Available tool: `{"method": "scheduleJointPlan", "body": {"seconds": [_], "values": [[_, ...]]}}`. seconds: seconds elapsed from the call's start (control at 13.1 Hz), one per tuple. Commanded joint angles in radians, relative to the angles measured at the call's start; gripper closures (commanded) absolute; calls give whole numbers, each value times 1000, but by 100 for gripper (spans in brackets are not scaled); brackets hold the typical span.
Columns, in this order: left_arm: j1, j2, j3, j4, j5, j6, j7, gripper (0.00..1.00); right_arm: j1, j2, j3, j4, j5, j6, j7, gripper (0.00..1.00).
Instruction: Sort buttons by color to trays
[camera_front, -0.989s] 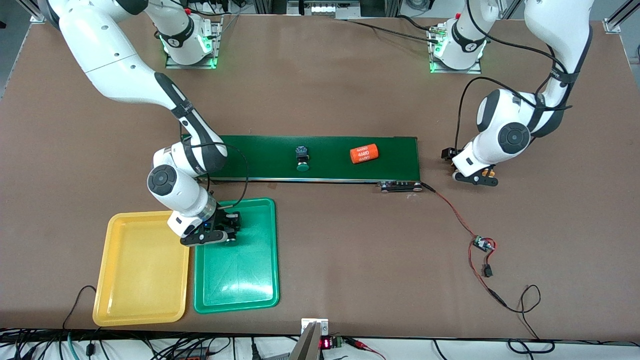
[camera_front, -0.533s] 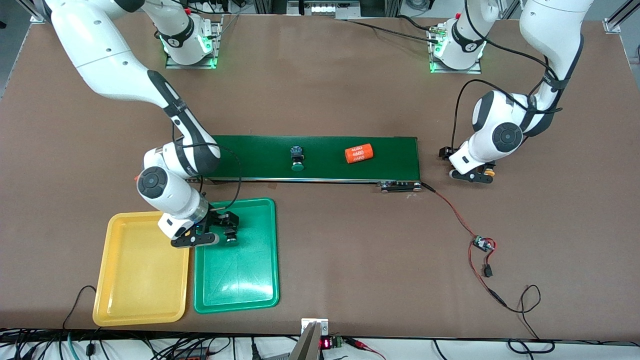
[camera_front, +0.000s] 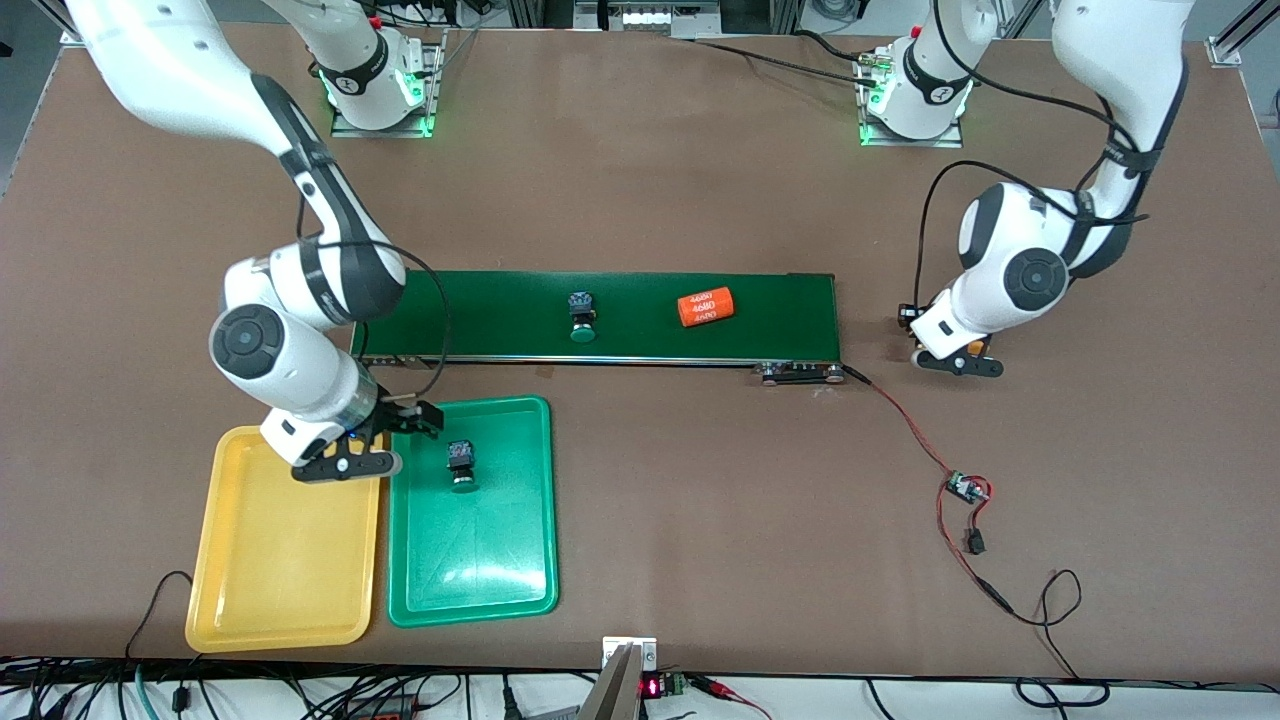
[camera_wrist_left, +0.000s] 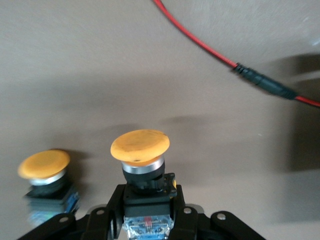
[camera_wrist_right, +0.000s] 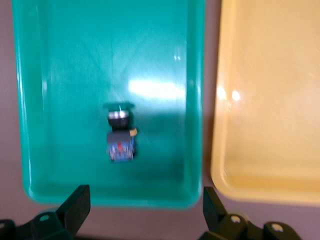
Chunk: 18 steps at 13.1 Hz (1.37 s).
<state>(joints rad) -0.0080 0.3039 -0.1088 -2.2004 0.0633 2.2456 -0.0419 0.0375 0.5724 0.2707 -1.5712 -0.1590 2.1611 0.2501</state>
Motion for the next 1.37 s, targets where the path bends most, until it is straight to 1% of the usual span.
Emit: {"method": "scheduleJointPlan", "body": {"seconds": [0.0,0.08,0.15,0.3,0.38,0.53,0.61,0.76,0.84,0.91,0.99,1.07,1.14,1.29], "values": [[2,-16,-44,155,-42,-222,-4,79,10,-93,10,-32,24,-139,49,0],[2,-17,-67,186,-89,-259,-9,79,21,-139,10,-61,50,-164,69,0],[0,-19,-92,191,-146,-268,-10,79,21,-184,10,-97,80,-181,77,0],[-12,-14,-147,194,-259,-248,-35,79,28,-264,12,-192,146,-201,107,0],[-26,-6,-150,192,-304,-209,-62,79,38,-294,13,-240,148,-192,110,0],[-47,23,-192,191,-324,-154,-116,78,59,-342,37,-327,148,-158,113,0],[-58,46,-213,191,-324,-117,-154,78,82,-361,44,-375,148,-118,147,0],[-95,72,-239,185,-324,-54,-220,78,145,-356,44,-427,148,-48,221,0],[-96,75,-252,183,-323,-41,-222,75,172,-339,44,-435,148,-15,253,0],[-98,80,-255,183,-324,-41,-222,70,191,-318,44,-435,144,9,279,0],[-101,86,-255,182,-324,-41,-220,62,211,-301,44,-435,144,29,296,0],[-101,87,-255,179,-324,-41,-222,24,231,-284,44,-435,142,52,311,0],[-101,86,-255,179,-324,-44,-205,0,252,-264,44,-435,141,84,345,0],[-101,69,-255,180,-324,-53,-210,0,283,-220,42,-434,119,143,399,0]]}}
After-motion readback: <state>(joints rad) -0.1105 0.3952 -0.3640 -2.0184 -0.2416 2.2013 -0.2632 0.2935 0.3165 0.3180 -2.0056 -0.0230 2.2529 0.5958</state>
